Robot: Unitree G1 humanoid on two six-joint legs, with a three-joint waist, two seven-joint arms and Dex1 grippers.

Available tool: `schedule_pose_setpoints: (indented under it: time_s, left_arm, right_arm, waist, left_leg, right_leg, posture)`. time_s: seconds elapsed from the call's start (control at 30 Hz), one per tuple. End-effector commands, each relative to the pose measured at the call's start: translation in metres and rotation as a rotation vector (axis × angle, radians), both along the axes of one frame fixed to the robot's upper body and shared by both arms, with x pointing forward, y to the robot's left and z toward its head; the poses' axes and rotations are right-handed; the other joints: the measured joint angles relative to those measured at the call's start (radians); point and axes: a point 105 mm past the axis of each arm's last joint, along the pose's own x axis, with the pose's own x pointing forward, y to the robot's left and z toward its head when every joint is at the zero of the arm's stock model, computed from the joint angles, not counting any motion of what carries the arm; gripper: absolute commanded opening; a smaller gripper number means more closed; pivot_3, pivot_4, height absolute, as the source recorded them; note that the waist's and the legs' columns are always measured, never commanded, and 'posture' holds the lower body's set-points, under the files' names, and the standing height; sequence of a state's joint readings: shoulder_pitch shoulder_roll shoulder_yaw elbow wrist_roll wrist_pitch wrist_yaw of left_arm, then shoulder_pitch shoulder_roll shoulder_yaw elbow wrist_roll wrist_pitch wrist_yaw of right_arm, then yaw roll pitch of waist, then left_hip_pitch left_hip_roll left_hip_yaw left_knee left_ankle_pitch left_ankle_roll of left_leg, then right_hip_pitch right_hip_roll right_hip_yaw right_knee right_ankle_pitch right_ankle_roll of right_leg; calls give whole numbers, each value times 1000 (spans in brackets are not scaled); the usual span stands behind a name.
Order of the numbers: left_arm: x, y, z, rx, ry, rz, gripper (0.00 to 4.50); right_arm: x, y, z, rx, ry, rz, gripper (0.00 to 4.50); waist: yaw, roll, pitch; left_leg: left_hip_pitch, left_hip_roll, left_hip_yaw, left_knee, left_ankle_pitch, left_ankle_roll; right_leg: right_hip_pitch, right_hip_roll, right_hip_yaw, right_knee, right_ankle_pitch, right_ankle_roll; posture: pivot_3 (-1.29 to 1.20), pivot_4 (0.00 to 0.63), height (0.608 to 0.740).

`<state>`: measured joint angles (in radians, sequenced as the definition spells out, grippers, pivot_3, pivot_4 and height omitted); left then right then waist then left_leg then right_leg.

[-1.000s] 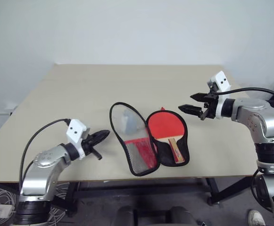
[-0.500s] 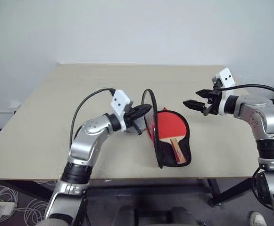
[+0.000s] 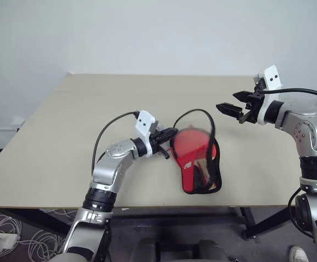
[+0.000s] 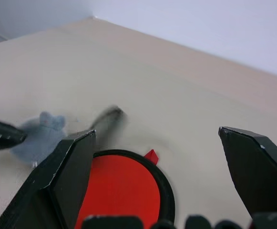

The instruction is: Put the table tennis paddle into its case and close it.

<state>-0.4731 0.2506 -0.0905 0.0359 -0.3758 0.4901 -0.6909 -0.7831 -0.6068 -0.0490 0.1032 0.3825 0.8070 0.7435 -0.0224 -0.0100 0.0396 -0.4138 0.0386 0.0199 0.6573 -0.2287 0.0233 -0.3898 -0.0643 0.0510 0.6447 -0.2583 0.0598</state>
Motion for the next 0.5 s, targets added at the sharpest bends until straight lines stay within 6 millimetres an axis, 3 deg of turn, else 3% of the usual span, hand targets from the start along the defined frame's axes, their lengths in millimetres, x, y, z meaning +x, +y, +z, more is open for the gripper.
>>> schedule_pose_setpoints:
  time_s: [0.03,0.33,0.5]
  left_arm:
    - [-8,-7,16,-96,21,-39,0]
    - [-35,-9,-23,-153,380,-108,0]
    - [-41,-3,-30,-161,464,-99,0]
  right_arm:
    - [-3,6,21,18,-81,24,4451]
    - [-7,13,17,24,-69,42,4451]
    - [-11,14,11,32,-52,36,4451]
  waist:
    - [1,0,0]
    - [-1,0,0]
    - [0,0,0]
  left_leg:
    - [0,0,0,0,0,0]
    - [0,0,-1,1,0,0]
    - [0,0,-1,1,0,0]
  right_leg:
    - [0,0,0,0,0,0]
    - [0,0,0,1,0,0]
    - [0,0,0,1,0,0]
  posture:
    - [0,0,740]
    - [0,0,740]
    - [0,0,740]
